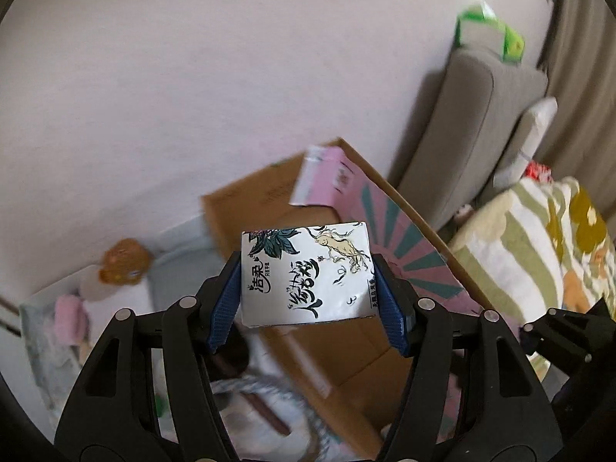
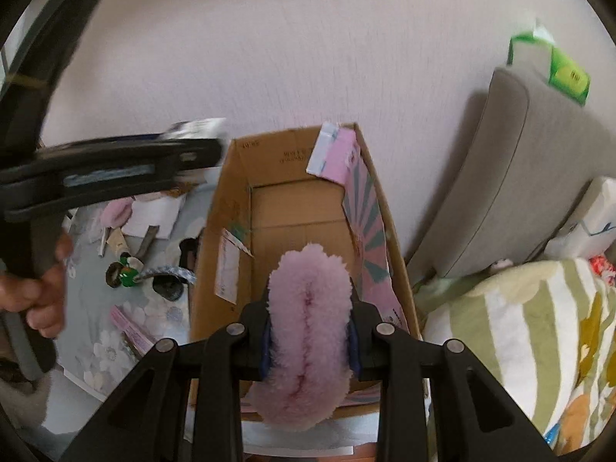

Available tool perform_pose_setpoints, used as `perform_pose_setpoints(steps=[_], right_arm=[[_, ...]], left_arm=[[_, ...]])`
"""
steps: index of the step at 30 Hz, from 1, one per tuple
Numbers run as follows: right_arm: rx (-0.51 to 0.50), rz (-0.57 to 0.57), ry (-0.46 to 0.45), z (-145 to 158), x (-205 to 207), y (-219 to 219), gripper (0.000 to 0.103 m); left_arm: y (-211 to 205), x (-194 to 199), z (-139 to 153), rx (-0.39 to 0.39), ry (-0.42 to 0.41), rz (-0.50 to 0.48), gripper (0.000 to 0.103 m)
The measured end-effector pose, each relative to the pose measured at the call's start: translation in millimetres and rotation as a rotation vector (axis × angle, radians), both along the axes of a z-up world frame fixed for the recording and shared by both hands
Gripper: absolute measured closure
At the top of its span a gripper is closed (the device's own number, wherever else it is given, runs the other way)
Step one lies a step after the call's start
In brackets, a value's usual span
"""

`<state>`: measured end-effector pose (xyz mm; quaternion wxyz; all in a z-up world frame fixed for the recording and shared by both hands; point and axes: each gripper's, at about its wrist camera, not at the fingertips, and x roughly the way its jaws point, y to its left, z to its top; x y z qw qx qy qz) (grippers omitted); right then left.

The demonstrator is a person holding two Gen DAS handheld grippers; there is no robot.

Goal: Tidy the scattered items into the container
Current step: 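Carry both items over the cardboard box and open both grippers to drop them, then grasp the pink fluffy earmuff headband with the left gripper while the right grips its band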

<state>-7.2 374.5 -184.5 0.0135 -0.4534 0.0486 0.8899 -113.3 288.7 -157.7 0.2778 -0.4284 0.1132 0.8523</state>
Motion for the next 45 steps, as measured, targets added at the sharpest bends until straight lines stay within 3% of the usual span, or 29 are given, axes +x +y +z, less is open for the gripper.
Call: perform_pose_setpoints(steps=[5,8,12,16,22,29,39,45], right_arm=[[-0.023,0.056,-0.034,-24.2,-15.7,9.7,0.075],[-0.015,0.093,-0.047,-30.6,-22.1,9.1,0.06],[0.039,0.12,-0.034,-29.4,-21.8,6.9,0.055],[0.024,0.135,-0.005,-23.7,-15.3,11.1,0.054],[0.015,0.143,0.041,-8.0,-6.3,12.2,0.053],[0.046,0.18,0.088,13.1,-6.8,-5.6,0.053],[0.047,0.286,0.112,20.1,-7.2,-66.8,0.053],[0.129,0.443,0.116,12.6,-12.3,-119.6,0.053]], left_arm=[[22.2,-7.4,-26.5,-0.044,-0.045,-0.002,0.04],[23.1,-10.3,-31.8,-0.061,-0.08,0.02,0.009],[9.6,-12.2,-23.2,-0.025,-0.067,0.043,0.007],[-17.4,-15.9,-7.4,0.001,-0.053,0.095,0.007],[-85.8,-15.6,20.0,0.018,-0.01,0.214,0.007],[-190.6,-2.3,40.7,-0.05,0.06,0.355,0.006],[-324.1,30.6,31.7,-0.029,0.012,0.611,0.004],[-361.6,31.0,12.0,-0.042,-0.034,0.663,0.004]])
